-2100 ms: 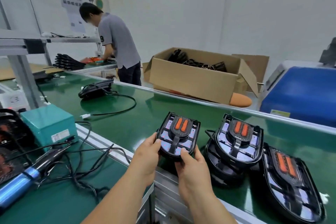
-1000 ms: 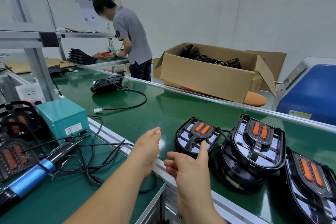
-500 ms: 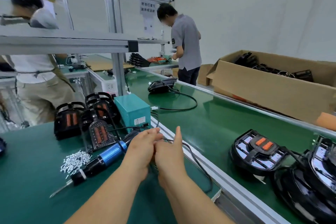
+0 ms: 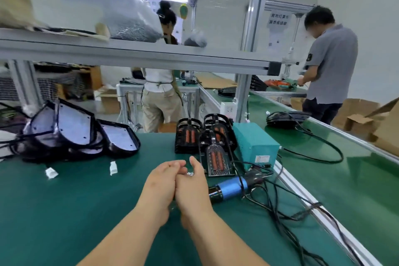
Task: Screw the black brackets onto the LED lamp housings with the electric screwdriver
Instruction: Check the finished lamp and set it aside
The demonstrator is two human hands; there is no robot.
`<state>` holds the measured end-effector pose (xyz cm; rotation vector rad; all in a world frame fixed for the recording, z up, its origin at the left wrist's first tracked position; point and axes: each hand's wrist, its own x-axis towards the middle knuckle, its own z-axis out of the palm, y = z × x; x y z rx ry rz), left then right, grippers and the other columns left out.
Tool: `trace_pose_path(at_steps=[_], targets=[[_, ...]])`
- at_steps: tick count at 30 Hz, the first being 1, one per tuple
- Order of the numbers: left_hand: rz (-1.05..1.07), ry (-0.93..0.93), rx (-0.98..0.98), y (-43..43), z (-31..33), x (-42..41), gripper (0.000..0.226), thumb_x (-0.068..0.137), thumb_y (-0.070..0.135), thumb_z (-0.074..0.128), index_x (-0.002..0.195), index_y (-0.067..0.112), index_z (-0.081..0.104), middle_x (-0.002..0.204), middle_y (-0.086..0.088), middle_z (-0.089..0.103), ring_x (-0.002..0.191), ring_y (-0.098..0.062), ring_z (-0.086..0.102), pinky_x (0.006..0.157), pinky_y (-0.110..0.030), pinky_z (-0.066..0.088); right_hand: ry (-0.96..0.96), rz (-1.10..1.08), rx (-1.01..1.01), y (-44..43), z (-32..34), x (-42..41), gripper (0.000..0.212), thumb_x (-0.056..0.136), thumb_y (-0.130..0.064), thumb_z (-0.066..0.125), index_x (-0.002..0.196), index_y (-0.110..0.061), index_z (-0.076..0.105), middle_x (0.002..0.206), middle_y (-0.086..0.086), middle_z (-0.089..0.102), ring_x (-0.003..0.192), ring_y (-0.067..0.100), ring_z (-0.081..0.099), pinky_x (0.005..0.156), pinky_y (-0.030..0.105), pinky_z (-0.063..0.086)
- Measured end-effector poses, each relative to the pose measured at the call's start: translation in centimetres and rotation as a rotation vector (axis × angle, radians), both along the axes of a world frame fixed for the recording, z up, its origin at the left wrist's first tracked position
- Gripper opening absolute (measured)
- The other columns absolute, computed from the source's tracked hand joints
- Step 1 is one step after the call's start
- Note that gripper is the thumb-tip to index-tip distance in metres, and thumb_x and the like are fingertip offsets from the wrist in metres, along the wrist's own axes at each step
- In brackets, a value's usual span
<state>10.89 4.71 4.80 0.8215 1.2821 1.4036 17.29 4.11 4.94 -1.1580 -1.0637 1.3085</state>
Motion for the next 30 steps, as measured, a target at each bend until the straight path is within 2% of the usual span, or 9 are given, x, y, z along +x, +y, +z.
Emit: trace_pose_path(at_steps=[3, 5, 9, 11, 16, 19, 23, 27, 30], targets=[[0.076, 0.005, -0.014, -0.4, -0.6, -3.2, 0.021, 0.101, 0.017, 0.05, 0.097, 0.016, 0.071, 0.097, -0.002, 0.071, 0.098, -0.024, 0.065, 0.091, -0.042, 0.051, -0.033, 0.09, -0.014, 0.1, -0.5, -3.2, 0.065, 0.091, -0.01, 0.055, 0.149, -0.031, 0.033, 0.116, 0.002, 0.068, 0.104, 0.015, 0.066, 0.091, 0.03, 0.055], [0.123, -0.009, -0.025, -0.7, -1.1, -5.0, 0.022, 0.1, 0.016, 0.05, 0.094, 0.016, 0.071, 0.094, -0.002, 0.071, 0.095, -0.025, 0.066, 0.091, -0.042, 0.051, -0.084, 0.129, -0.024, 0.4, -1.0, -5.0, 0.064, 0.09, -0.013, 0.056, 0.148, -0.03, 0.035, 0.12, 0.001, 0.065, 0.107, 0.015, 0.065, 0.096, 0.034, 0.054], [0.206, 0.062, -0.035, -1.1, -3.0, -8.4, 0.022, 0.099, 0.016, 0.051, 0.093, 0.016, 0.072, 0.096, -0.003, 0.074, 0.094, -0.021, 0.069, 0.087, -0.038, 0.053, -0.146, 0.218, -0.04, 0.4, -2.6, -8.0, 0.056, 0.091, -0.013, 0.054, 0.143, -0.03, 0.042, 0.112, -0.012, 0.062, 0.095, -0.001, 0.061, 0.069, 0.011, 0.049], [0.194, 0.042, -0.023, -1.1, -4.0, -9.6, 0.021, 0.1, 0.016, 0.052, 0.095, 0.014, 0.072, 0.097, -0.008, 0.075, 0.093, -0.023, 0.071, 0.085, -0.038, 0.055, -0.216, 0.21, 0.009, 0.3, -3.6, -8.9, 0.049, 0.093, -0.013, 0.053, 0.14, -0.028, 0.047, 0.109, -0.014, 0.061, 0.095, -0.005, 0.06, 0.073, 0.008, 0.048], [0.093, 0.008, 0.016, 0.1, -5.3, -10.4, 0.017, 0.098, 0.016, 0.056, 0.093, 0.011, 0.071, 0.09, -0.014, 0.076, 0.084, -0.024, 0.073, 0.082, -0.04, 0.056, -0.248, 0.158, 0.058, 0.7, -4.5, -9.1, 0.036, 0.096, -0.013, 0.057, 0.127, -0.03, 0.054, 0.105, -0.014, 0.067, 0.097, -0.002, 0.065, 0.093, 0.022, 0.052], [0.129, 0.079, 0.015, 1.2, -5.5, -10.3, 0.014, 0.097, 0.018, 0.058, 0.09, 0.02, 0.07, 0.085, -0.004, 0.075, 0.083, -0.022, 0.073, 0.081, -0.037, 0.058, -0.232, 0.157, 0.02, 1.1, -4.5, -8.7, 0.038, 0.094, -0.01, 0.055, 0.122, -0.035, 0.052, 0.096, -0.004, 0.072, 0.087, 0.007, 0.069, 0.085, 0.028, 0.056], [0.341, 0.364, 0.055, 3.7, -5.0, -11.5, 0.012, 0.097, 0.022, 0.058, 0.092, 0.033, 0.062, 0.096, 0.013, 0.067, 0.088, 0.0, 0.061, 0.073, -0.016, 0.045, -0.238, 0.193, 0.034, 1.5, -5.0, -8.4, 0.053, 0.088, 0.001, 0.053, 0.125, -0.036, 0.044, 0.076, -0.002, 0.071, 0.066, 0.007, 0.065, 0.066, 0.021, 0.052], [0.653, 0.448, 0.081, 6.6, -4.8, -13.4, 0.021, 0.095, 0.024, 0.06, 0.116, 0.023, 0.058, 0.109, 0.004, 0.056, 0.09, -0.009, 0.054, 0.086, -0.028, 0.042, -0.196, 0.217, 0.037, 1.8, -5.7, -8.6, 0.059, 0.088, 0.009, 0.049, 0.118, -0.041, 0.044, 0.071, -0.001, 0.07, 0.062, 0.013, 0.068, 0.066, 0.026, 0.053], [0.695, 0.44, 0.094, 8.4, -4.6, -14.1, 0.037, 0.092, 0.03, 0.064, 0.127, 0.026, 0.053, 0.117, 0.004, 0.05, 0.094, -0.01, 0.053, 0.088, -0.028, 0.038, -0.163, 0.229, 0.04, 2.1, -6.1, -8.8, 0.056, 0.088, 0.011, 0.049, 0.11, -0.04, 0.049, 0.067, -0.002, 0.069, 0.058, 0.014, 0.067, 0.062, 0.024, 0.052]])
